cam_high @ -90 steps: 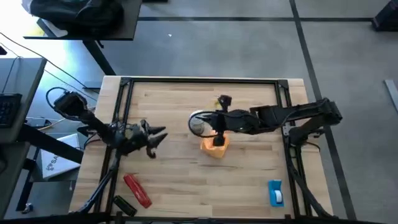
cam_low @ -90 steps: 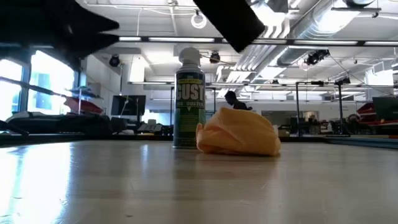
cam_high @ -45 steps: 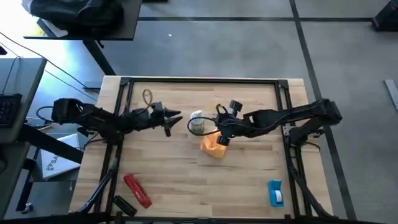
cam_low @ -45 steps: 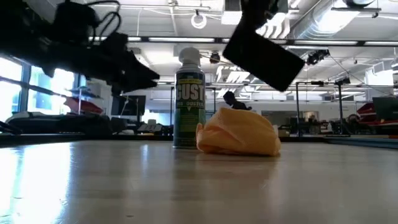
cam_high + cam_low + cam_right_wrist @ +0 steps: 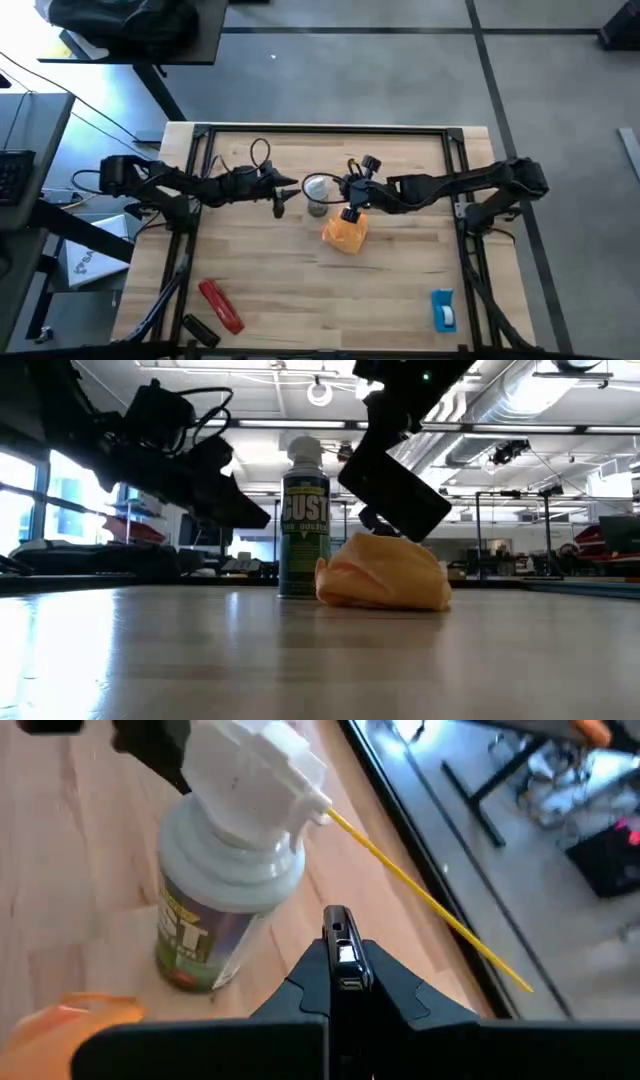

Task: Apply microfiber cloth
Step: Spray the front and back of the black cellphone using the white spray bottle

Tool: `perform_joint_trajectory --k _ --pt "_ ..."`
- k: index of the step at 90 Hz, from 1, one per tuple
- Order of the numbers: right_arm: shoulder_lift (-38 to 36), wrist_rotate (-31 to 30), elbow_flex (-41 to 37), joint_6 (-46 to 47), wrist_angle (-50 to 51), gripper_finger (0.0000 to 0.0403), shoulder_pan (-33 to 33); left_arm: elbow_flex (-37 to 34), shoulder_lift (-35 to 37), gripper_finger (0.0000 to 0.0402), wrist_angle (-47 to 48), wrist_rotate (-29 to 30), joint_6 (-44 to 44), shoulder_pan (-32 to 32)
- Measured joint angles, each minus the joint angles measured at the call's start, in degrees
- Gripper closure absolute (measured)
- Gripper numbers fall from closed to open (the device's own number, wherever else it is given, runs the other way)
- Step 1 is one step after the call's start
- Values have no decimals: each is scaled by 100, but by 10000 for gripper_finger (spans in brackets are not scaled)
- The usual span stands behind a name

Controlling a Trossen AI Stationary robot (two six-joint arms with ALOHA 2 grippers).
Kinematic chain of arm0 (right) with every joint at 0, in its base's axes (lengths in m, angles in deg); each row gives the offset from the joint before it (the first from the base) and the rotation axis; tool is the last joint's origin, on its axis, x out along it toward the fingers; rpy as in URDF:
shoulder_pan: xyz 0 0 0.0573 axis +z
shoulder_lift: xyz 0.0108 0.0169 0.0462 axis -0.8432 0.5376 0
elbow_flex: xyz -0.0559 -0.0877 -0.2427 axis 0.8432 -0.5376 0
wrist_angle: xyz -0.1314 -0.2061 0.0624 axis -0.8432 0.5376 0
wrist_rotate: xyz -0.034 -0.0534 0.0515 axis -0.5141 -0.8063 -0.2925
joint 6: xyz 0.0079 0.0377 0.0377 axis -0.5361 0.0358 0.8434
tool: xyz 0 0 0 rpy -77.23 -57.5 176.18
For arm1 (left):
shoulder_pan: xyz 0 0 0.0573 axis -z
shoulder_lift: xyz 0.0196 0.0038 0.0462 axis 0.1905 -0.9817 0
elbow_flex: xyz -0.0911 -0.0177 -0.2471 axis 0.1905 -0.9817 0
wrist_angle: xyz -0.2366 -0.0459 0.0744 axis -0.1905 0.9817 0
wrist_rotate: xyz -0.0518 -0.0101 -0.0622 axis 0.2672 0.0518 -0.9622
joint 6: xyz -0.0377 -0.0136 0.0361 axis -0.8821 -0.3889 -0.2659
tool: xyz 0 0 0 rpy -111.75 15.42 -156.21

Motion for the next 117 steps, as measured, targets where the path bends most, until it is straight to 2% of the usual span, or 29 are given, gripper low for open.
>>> perform_joint_trajectory --k 25,46,72,86,94,106,117 --pt "1 534 -495 -35 -993 402 -232 279 -614 261 -68 -137 78 228" --pt "1 819 -649 -35 -1416 402 -325 301 -620 261 -21 -121 313 280" --pt "37 1045 -649 -35 -1728 402 -323 297 -586 261 -25 -629 286 569" --pt "227 1162 -647 -35 -1810 402 -325 296 -250 261 117 -855 339 780" --pt "318 1200 -647 -131 -1756 402 -323 296 -31 261 339 -602 672 804" --pt "350 1205 -649 -246 -1761 402 -342 296 24 261 500 318 1166 722" --pt "344 1209 -649 -237 -1838 402 -391 296 -128 261 462 595 1261 606"
